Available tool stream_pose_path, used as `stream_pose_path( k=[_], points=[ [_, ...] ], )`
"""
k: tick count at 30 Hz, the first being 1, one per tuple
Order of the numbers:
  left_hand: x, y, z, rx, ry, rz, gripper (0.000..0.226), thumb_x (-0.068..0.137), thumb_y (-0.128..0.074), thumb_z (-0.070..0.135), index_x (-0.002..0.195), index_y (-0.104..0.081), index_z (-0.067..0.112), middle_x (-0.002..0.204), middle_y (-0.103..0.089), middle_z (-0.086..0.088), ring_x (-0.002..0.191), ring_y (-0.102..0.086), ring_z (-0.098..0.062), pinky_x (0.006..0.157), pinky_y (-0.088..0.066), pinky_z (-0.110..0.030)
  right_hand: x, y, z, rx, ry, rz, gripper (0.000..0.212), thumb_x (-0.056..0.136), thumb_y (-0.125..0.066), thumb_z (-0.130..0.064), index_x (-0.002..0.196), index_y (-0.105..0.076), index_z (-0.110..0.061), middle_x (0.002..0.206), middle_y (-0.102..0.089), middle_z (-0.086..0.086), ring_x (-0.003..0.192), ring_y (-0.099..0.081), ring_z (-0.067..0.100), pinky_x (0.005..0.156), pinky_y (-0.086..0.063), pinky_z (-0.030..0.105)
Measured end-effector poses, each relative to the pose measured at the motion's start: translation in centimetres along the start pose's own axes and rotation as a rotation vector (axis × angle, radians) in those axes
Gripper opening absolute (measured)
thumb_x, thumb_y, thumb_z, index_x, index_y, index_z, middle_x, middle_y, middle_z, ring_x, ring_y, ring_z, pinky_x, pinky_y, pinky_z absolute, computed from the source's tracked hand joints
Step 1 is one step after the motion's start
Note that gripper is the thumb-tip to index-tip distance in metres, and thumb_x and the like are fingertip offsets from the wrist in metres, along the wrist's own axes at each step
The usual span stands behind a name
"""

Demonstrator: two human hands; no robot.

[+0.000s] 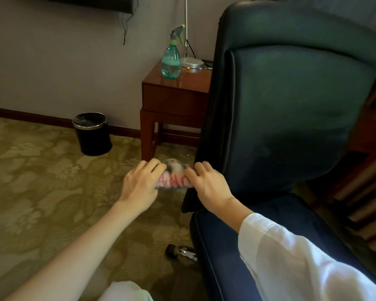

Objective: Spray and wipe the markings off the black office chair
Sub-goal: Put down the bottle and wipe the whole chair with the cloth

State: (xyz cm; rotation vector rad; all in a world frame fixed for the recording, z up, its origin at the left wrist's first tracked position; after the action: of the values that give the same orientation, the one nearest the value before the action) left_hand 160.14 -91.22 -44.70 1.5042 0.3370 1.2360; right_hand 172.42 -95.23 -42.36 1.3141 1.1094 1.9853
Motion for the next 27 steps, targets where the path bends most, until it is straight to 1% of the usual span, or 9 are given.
stream_pose_path(
  k=[4,9,13,17,20,22,24,27],
  points=[
    [1.1,4.6,2.2,0.023,-0.057,0.053,0.057,0.056,-0.082,0.004,0.109,-0.064,0.013,0.105,-0.06,-0.001,0.088,-0.058,-0.025,0.053,-0.05,-0.032,0.3,5.2,0.7,0.003,0.029,0.076,0.055,0.049,-0.087,-0.004,0.099,-0.064,-0.004,0.087,-0.062,0.013,0.071,-0.059,0.031,0.048,-0.047,0.031],
    [1.1,9.0,6.6,0.023,-0.13,0.035,0.06,0.059,-0.083,0.009,0.114,-0.06,0.015,0.108,-0.058,0.0,0.09,-0.058,-0.023,0.052,-0.047,-0.03,-1.5,12.0,1.7,-0.03,0.023,0.12,0.051,0.05,-0.085,-0.003,0.096,-0.066,-0.004,0.083,-0.061,0.012,0.068,-0.058,0.029,0.046,-0.04,0.028],
    [0.7,12.4,11.7,0.028,-0.212,0.054,0.056,0.066,-0.078,0.01,0.118,-0.058,0.015,0.113,-0.058,-0.001,0.096,-0.057,-0.023,0.057,-0.045,-0.031,-4.6,16.3,3.4,-0.073,-0.004,0.134,0.053,0.054,-0.085,-0.003,0.103,-0.066,-0.004,0.085,-0.062,0.011,0.069,-0.057,0.028,0.048,-0.033,0.025],
    [0.4,15.6,16.9,0.021,-0.28,0.085,0.053,0.069,-0.077,0.01,0.118,-0.058,0.015,0.113,-0.057,-0.002,0.096,-0.056,-0.023,0.058,-0.051,-0.035,-7.8,20.9,5.7,-0.072,-0.047,0.188,0.049,0.061,-0.084,-0.005,0.106,-0.063,-0.007,0.086,-0.06,0.009,0.071,-0.057,0.029,0.046,-0.037,0.028],
    [0.6,17.3,20.1,0.023,-0.313,0.101,0.051,0.071,-0.073,0.008,0.118,-0.057,0.016,0.114,-0.057,-0.001,0.096,-0.056,-0.022,0.058,-0.052,-0.035,-9.9,23.8,7.1,-0.069,-0.055,0.207,0.052,0.064,-0.082,-0.004,0.11,-0.059,-0.009,0.086,-0.059,0.008,0.071,-0.055,0.029,0.045,-0.043,0.031],
    [1.1,18.0,22.0,0.032,-0.335,0.099,0.051,0.071,-0.073,0.008,0.119,-0.057,0.015,0.115,-0.056,-0.001,0.096,-0.055,-0.023,0.058,-0.052,-0.035,-10.8,25.3,8.2,-0.071,-0.049,0.206,0.052,0.066,-0.079,-0.004,0.112,-0.055,-0.011,0.087,-0.058,0.008,0.072,-0.054,0.03,0.046,-0.048,0.037],
    [2.0,18.4,23.4,0.038,-0.361,0.095,0.052,0.069,-0.075,0.008,0.117,-0.058,0.014,0.115,-0.057,-0.002,0.095,-0.056,-0.023,0.058,-0.052,-0.036,-11.2,26.5,9.7,-0.077,-0.054,0.199,0.048,0.067,-0.077,-0.004,0.111,-0.058,-0.009,0.089,-0.059,0.009,0.074,-0.056,0.032,0.047,-0.05,0.041],
    [4.5,18.6,25.1,0.046,-0.394,0.074,0.051,0.07,-0.076,0.01,0.118,-0.057,0.014,0.114,-0.057,-0.003,0.094,-0.056,-0.024,0.058,-0.054,-0.039,-10.7,27.6,12.5,-0.069,-0.079,0.174,0.044,0.069,-0.076,-0.005,0.11,-0.059,-0.006,0.093,-0.061,0.012,0.078,-0.057,0.034,0.049,-0.051,0.04]
  ],
)
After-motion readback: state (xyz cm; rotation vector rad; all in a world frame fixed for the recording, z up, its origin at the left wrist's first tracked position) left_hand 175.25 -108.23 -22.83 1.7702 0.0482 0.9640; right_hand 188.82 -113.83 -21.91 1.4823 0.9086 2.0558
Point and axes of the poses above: each hand's wrist, its own x-axis towards the middle knuckle, its own y-axis out of the back of the hand, z = x × y, the point moved 9 cm from there along x, towards the middle knuckle
